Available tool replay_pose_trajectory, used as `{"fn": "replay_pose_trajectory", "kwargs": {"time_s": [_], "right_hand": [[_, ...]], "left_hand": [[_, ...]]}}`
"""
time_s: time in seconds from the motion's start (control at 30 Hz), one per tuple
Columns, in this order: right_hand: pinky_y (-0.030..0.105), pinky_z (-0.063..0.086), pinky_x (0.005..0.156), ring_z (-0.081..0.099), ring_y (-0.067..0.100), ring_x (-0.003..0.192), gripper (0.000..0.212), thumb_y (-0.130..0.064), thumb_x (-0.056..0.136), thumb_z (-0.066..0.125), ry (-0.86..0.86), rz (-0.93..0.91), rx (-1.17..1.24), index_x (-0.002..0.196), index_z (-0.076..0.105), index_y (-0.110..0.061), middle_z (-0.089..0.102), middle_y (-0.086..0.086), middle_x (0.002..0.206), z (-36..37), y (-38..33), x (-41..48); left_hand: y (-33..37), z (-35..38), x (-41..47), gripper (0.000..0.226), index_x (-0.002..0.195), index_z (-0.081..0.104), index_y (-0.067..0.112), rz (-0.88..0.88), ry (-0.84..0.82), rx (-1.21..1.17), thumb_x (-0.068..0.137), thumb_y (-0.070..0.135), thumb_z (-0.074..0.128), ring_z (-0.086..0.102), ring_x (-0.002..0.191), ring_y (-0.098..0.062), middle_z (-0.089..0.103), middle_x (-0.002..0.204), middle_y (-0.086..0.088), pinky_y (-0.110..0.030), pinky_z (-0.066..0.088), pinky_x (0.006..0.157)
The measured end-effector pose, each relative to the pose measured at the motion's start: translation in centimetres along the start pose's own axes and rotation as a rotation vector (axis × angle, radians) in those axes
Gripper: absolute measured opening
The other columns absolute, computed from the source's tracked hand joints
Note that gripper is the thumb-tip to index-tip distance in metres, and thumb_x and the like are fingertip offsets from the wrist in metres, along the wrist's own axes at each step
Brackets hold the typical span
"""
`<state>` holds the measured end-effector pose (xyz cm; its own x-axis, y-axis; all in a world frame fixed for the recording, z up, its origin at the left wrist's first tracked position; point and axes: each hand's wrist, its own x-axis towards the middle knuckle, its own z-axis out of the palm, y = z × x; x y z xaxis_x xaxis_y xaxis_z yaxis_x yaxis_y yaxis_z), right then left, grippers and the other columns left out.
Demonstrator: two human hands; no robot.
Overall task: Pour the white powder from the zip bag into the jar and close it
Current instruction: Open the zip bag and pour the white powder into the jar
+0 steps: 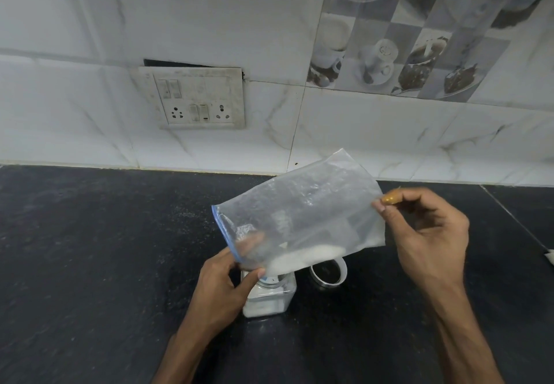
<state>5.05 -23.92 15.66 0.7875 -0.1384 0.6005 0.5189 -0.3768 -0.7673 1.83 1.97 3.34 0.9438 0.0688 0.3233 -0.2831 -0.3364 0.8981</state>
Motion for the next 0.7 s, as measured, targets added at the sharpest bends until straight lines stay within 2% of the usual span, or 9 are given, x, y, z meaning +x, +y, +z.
{"fn": "replay_pose_trajectory", "kwargs": {"time_s": [0.1,0.23,0.6,0.7], "right_hand": [[0.032,0.057,0.082,0.070,0.019,0.083,0.025,0.009,0.078,0.075,-0.048,-0.009,-0.014,0.084,0.071,-0.015,0.073,-0.001,0.083,0.21,0.02,-0.31],[0.037,0.057,0.084,0.069,0.024,0.084,0.026,0.008,0.079,0.075,-0.011,0.004,0.000,0.084,0.070,-0.017,0.072,0.005,0.085,-0.07,0.24,-0.32],[0.033,0.057,0.082,0.069,0.021,0.083,0.024,0.006,0.079,0.075,-0.023,-0.005,-0.010,0.085,0.070,-0.016,0.072,0.001,0.083,-0.08,0.22,-0.43],[0.032,0.057,0.082,0.069,0.022,0.084,0.021,0.005,0.080,0.075,-0.029,0.003,-0.006,0.086,0.071,-0.015,0.072,0.002,0.085,-0.25,0.25,-0.31]], "left_hand": [[0.02,-0.05,0.02,0.057,0.119,0.062,0.041,-0.001,-0.009,-0.007,0.077,0.008,0.081,0.061,0.113,0.007,0.060,0.120,0.038,-0.008,0.048,0.089],[0.05,-0.06,-0.03,0.064,0.118,0.059,0.050,0.000,0.002,-0.013,0.077,0.006,0.081,0.061,0.113,0.007,0.059,0.125,0.032,-0.009,0.049,0.088],[0.21,-0.05,0.00,0.061,0.118,0.057,0.049,0.008,-0.011,-0.013,0.078,0.008,0.080,0.060,0.113,0.010,0.058,0.122,0.041,-0.008,0.048,0.088],[-0.06,-0.06,-0.04,0.059,0.115,0.059,0.052,-0.003,-0.008,-0.028,0.079,0.011,0.080,0.060,0.115,0.006,0.061,0.122,0.034,-0.017,0.051,0.093]]}}
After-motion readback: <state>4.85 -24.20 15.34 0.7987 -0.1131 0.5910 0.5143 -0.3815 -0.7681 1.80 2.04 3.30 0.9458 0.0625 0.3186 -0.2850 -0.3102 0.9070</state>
